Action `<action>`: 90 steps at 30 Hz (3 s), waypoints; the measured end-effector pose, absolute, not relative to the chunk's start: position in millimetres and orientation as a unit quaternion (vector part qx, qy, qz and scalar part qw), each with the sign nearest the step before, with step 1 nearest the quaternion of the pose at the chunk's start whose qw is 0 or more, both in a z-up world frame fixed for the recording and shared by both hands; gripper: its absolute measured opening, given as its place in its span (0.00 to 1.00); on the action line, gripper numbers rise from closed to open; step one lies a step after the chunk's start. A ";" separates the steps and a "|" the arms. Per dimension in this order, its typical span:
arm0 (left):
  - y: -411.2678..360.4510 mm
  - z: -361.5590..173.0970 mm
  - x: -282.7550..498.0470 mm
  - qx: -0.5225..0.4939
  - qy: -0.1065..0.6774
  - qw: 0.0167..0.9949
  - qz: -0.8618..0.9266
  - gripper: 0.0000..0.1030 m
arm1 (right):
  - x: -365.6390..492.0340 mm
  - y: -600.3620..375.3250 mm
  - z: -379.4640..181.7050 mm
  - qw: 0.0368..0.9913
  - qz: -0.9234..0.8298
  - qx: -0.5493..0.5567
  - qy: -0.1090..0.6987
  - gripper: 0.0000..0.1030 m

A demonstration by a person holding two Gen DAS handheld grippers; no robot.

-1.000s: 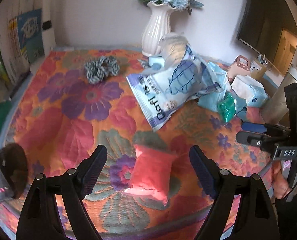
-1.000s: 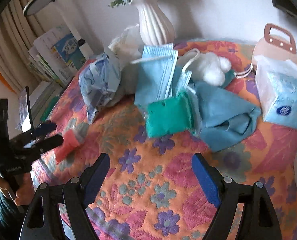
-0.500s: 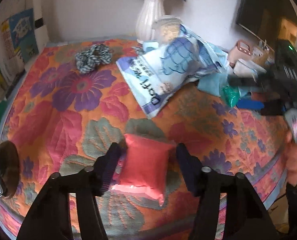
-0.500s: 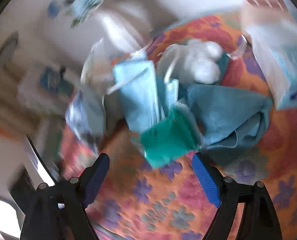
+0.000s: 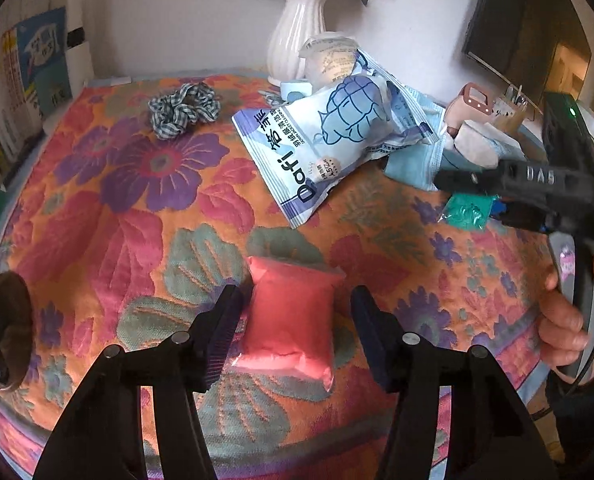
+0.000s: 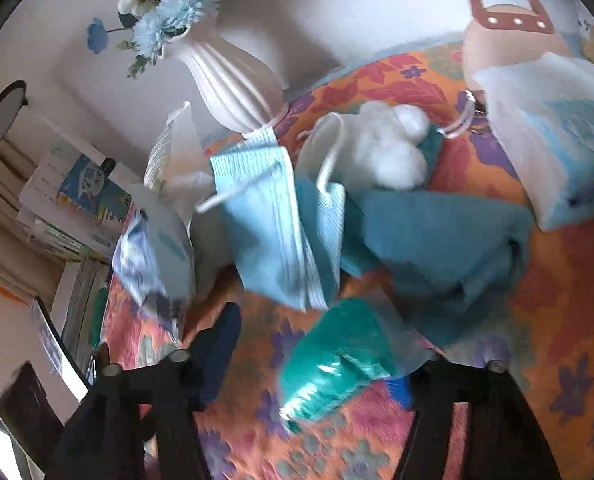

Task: Organize soft objects
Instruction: 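Grasp pink pouch with left tool while right tool grasps green pouch, then carry both pouches onto the round tray and open both tools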

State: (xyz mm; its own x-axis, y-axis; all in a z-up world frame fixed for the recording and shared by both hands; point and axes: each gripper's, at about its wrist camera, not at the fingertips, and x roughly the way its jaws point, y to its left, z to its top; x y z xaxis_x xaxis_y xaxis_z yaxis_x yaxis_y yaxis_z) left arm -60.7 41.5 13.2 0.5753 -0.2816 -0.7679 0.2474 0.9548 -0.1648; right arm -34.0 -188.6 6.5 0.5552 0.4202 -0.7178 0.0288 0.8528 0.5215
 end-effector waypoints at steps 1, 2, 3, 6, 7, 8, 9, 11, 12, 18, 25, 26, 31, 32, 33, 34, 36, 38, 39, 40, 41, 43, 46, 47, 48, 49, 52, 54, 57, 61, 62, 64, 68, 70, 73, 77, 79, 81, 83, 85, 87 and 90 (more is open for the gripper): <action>40.9 13.3 -60.9 -0.018 0.437 0.887 -0.149 0.49 | -37.6 -191.0 5.3 0.849 0.111 0.241 0.456 0.39; 39.3 13.3 -61.8 -0.016 0.438 0.887 -0.148 0.39 | -42.8 -196.1 3.6 0.852 0.109 0.232 0.457 0.36; 37.9 12.9 -62.1 -0.012 0.438 0.887 -0.143 0.36 | -45.6 -197.7 2.8 0.853 0.115 0.228 0.456 0.36; 35.9 14.3 -62.4 -0.007 0.439 0.888 -0.139 0.35 | -54.5 -197.4 5.8 0.852 0.133 0.215 0.458 0.36; 35.8 15.9 -63.2 -0.015 0.438 0.887 -0.147 0.35 | -59.6 -198.5 6.8 0.847 0.155 0.219 0.460 0.36; 35.2 17.9 -65.0 -0.021 0.436 0.886 -0.156 0.35 | -62.6 -196.2 6.3 0.831 0.199 0.228 0.467 0.36; 33.3 20.2 -65.7 -0.029 0.431 0.887 -0.166 0.35 | -63.1 -194.8 4.5 0.814 0.235 0.229 0.478 0.36; 28.2 22.7 -64.2 -0.038 0.426 0.886 -0.178 0.35 | -64.1 -186.9 4.5 0.808 0.248 0.189 0.500 0.38; 24.9 23.2 -63.4 -0.038 0.425 0.886 -0.180 0.35 | -65.4 -185.6 6.4 0.820 0.219 0.157 0.505 0.40; 14.2 18.3 -57.0 -0.041 0.426 0.884 -0.188 0.35 | -88.9 -224.1 23.1 0.852 0.144 0.184 0.469 0.55; 16.6 16.1 -57.6 -0.048 0.425 0.882 -0.198 0.35 | -123.2 -210.9 7.0 0.840 0.129 0.186 0.494 0.67; 16.1 16.1 -57.6 -0.048 0.426 0.882 -0.198 0.35 | -124.0 -208.7 8.5 0.844 0.120 0.174 0.493 0.67; 14.5 16.0 -58.2 -0.046 0.425 0.880 -0.205 0.35 | -112.6 -196.4 10.5 0.836 0.132 0.182 0.501 0.68; 13.0 15.6 -58.6 -0.044 0.426 0.880 -0.206 0.35 | -112.0 -196.0 10.4 0.838 0.128 0.171 0.501 0.68; 12.6 15.2 -58.4 -0.043 0.427 0.879 -0.206 0.35 | -109.0 -190.0 10.3 0.841 0.122 0.156 0.504 0.68; 11.5 14.6 -58.5 -0.041 0.429 0.879 -0.207 0.35 | -109.1 -188.6 10.2 0.841 0.126 0.150 0.505 0.68; 10.0 14.5 -58.9 -0.035 0.429 0.878 -0.209 0.35 | -113.5 -186.4 13.0 0.835 0.169 0.155 0.501 0.68; 8.6 14.8 -59.5 -0.031 0.427 0.879 -0.210 0.35 | -121.4 -180.9 20.7 0.839 0.198 0.134 0.488 0.68; 8.0 14.8 -59.4 -0.030 0.428 0.879 -0.211 0.35 | -125.5 -176.9 27.1 0.850 0.194 0.107 0.478 0.68; 7.5 14.6 -59.5 -0.030 0.428 0.878 -0.210 0.35 | -128.6 -175.8 32.2 0.859 0.185 0.081 0.469 0.68; 7.4 14.4 -59.3 -0.029 0.429 0.878 -0.210 0.35 | -129.7 -173.0 36.8 0.870 0.170 0.044 0.462 0.70; 7.5 13.9 -59.0 -0.029 0.431 0.878 -0.208 0.35 | -125.8 -170.6 37.8 0.877 0.143 -0.022 0.459 0.76; 7.7 13.3 -58.5 -0.030 0.431 0.878 -0.206 0.35 | -116.3 -166.0 28.4 0.865 0.157 -0.080 0.470 0.76; 7.9 12.9 -57.9 -0.030 0.433 0.877 -0.205 0.35 | -113.9 -175.2 25.2 0.861 0.166 -0.090 0.471 0.76; 7.6 12.4 -57.8 -0.030 0.434 0.877 -0.206 0.35 | -110.0 -172.8 21.9 0.859 0.174 -0.097 0.471 0.76; 6.5 12.3 -58.2 -0.027 0.434 0.876 -0.208 0.35 | -105.8 -170.6 18.4 0.858 0.180 -0.102 0.471 0.76; 1.6 12.7 -59.6 -0.015 0.432 0.877 -0.212 0.35 | -88.0 -161.4 4.7 0.856 0.190 -0.117 0.467 0.76; 0.0 11.9 -59.5 -0.009 0.432 0.877 -0.211 0.35 | -74.9 -161.4 -1.0 0.856 0.198 -0.101 0.467 0.76; -0.7 11.3 -60.1 -0.006 0.432 0.877 -0.209 0.35 | -68.0 -169.2 -1.1 0.858 0.199 -0.075 0.467 0.70; -3.6 11.2 -60.1 0.001 0.433 0.878 -0.204 0.35 | -83.5 -177.9 2.0 0.864 0.194 -0.055 0.462 0.61; -5.1 11.3 -60.4 0.005 0.433 0.878 -0.203 0.35 | -89.1 -180.0 2.7 0.868 0.190 -0.050 0.456 0.52; -8.3 11.8 -61.0 0.013 0.433 0.880 -0.196 0.35 | -92.9 -180.3 2.6 0.873 0.180 -0.040 0.451 0.47; -14.0 14.0 -61.3 0.009 0.438 0.877 -0.196 0.35 | -104.7 -168.6 6.4 0.877 0.163 -0.008 0.451 0.44; -19.0 19.0 -63.1 0.011 0.436 0.878 -0.198 0.35 | -114.9 -171.6 12.9 0.881 0.161 0.015 0.444 0.44; -29.5 30.3 -67.3 0.019 0.427 0.880 -0.205 0.35 | -127.1 -186.3 21.8 0.883 0.151 0.041 0.443 0.44; -51.0 45.2 -76.3 0.035 0.412 0.883 -0.220 0.35 | -152.5 -223.7 33.5 0.884 0.124 0.071 0.444 0.44; -66.1 51.6 -80.2 0.045 0.406 0.883 -0.232 0.35 | -165.4 -241.3 37.0 0.883 0.116 0.076 0.448 0.44; -86.3 59.1 -85.4 0.061 0.397 0.881 -0.249 0.35 | -183.2 -264.5 41.8 0.886 0.092 0.067 0.449 0.44; -106.1 66.3 -90.4 0.073 0.389 0.878 -0.269 0.35 | -200.0 -290.3 45.6 0.885 0.073 0.075 0.454 0.44; -131.0 74.0 -96.3 0.081 0.381 0.872 -0.296 0.35 | -213.7 -313.0 50.4 0.887 0.048 0.076 0.453 0.44; -155.2 80.6 -101.6 0.087 0.375 0.865 -0.322 0.35 | -231.3 -341.7 57.3 0.892 0.009 0.072 0.447 0.44; -201.0 90.9 -109.0 0.094 0.364 0.851 -0.367 0.35 | -247.0 -378.6 68.2 0.898 -0.031 0.086 0.430 0.44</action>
State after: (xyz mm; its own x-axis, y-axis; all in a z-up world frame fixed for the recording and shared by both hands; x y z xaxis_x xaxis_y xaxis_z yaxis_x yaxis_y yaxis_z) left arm -109.0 -201.0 90.9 0.4654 -0.5569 -0.6880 0.6934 0.7124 -0.1076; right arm -247.0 -378.6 68.2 0.6290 0.0180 -0.7772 0.1304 0.9831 0.1282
